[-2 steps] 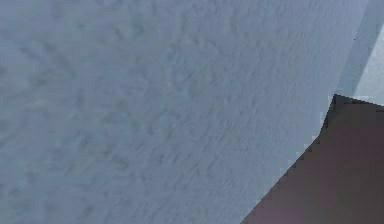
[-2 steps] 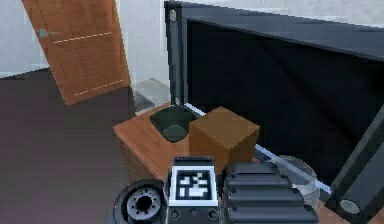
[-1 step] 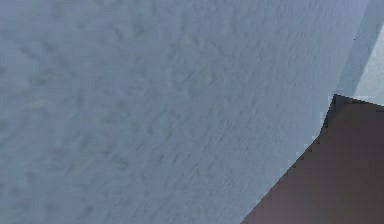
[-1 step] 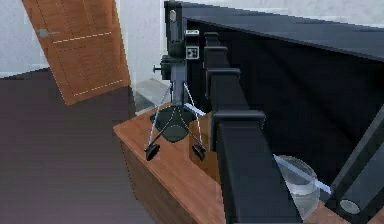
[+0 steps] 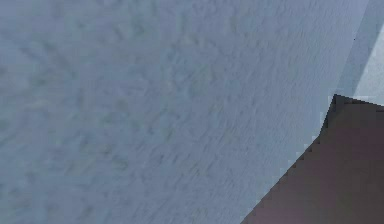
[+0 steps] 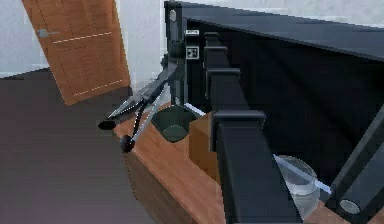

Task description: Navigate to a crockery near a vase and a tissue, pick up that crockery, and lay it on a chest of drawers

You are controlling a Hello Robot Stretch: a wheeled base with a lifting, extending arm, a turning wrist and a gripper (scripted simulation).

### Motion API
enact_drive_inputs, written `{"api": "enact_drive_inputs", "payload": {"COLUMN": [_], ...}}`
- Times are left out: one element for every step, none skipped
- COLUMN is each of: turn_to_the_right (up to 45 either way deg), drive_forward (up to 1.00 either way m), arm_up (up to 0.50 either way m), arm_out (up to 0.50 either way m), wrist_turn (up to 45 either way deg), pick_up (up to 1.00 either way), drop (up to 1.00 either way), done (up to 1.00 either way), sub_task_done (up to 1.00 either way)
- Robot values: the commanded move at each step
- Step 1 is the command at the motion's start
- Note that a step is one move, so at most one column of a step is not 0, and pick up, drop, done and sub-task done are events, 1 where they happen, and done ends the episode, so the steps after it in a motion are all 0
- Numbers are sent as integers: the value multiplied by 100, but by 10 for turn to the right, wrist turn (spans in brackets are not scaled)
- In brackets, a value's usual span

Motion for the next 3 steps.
{"api": "enact_drive_inputs", "payload": {"turn_to_the_right": [0,0,0], "drive_forward": [0,0,0], "arm_up": [0,0,0], "arm_out": [0,0,0], "wrist_turn": [450,450,270], "pick_up": [0,0,0], "drop": [0,0,0], "done": [0,0,0], "sub_task_done": [0,0,0]}}
